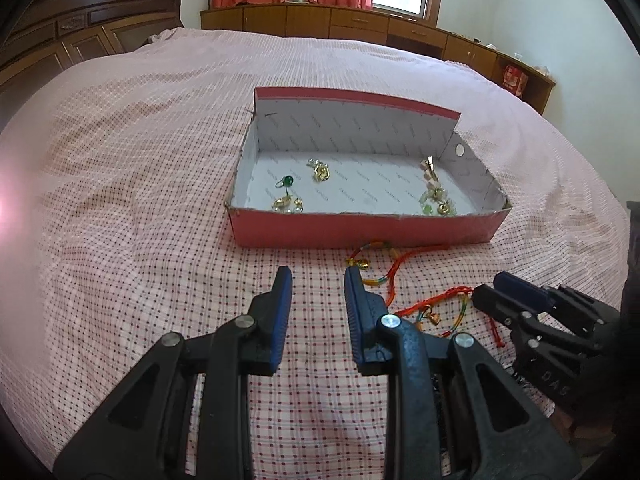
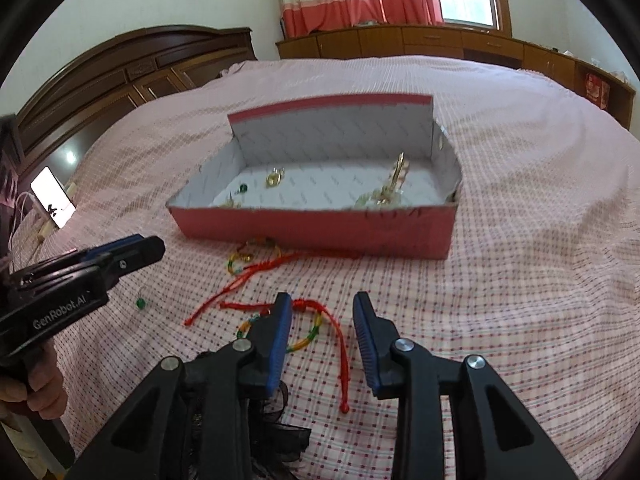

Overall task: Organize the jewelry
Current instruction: 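Withdraw both tools from the box toward the red-string bracelets, then grasp a red-string bead bracelet with the left tool while the right tool grasps another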

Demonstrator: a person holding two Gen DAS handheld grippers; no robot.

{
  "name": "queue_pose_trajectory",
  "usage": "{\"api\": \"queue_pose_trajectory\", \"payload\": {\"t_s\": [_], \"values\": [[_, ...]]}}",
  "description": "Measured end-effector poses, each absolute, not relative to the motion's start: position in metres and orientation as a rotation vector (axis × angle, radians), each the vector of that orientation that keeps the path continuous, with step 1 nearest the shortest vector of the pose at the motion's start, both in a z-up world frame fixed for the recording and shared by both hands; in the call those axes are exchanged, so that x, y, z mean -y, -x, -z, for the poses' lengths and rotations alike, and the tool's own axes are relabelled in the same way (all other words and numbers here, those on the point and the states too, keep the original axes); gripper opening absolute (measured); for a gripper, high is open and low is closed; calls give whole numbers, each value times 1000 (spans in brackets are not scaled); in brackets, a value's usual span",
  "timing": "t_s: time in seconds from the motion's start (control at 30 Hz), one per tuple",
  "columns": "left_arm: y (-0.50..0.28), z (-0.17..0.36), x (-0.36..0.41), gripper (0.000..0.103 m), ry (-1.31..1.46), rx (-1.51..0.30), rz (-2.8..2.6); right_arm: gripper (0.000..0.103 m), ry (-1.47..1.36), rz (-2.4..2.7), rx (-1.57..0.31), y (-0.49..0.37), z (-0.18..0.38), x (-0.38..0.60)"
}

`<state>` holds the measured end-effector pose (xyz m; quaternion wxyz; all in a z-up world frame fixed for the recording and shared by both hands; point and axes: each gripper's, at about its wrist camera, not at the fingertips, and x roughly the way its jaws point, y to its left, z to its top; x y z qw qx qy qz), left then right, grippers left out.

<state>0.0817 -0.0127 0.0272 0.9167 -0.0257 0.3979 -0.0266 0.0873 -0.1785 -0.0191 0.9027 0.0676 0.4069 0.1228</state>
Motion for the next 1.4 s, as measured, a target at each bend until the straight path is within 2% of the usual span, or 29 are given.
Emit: {"api": "queue_pose_trajectory", "payload": {"t_s": [0.27, 0.3, 0.4, 0.47, 0.53, 1.03, 1.4], "values": [[-84, -21, 10, 18, 59, -832, 51, 33, -119, -256, -881, -96, 38, 173], [-85, -21, 10, 18, 60, -834, 52, 32, -119, -256, -881, -96, 40, 173], [-85, -19, 11, 18, 58, -837, 54, 12, -116, -252, -879, -97, 44, 173], [-86, -18, 12, 18, 57, -841, 56, 7, -117, -257, -870, -97, 44, 173], [-87, -17, 14, 18, 55, -843, 58, 5, -114, -255, -853, -95, 42, 173], [-112, -6, 36, 18, 64, -849, 108, 5, -162, -206, -738, -74, 3, 211], [-137, 23, 43, 18, 80, -904, 107, 5, -175, -190, -748, -77, 8, 218]]}}
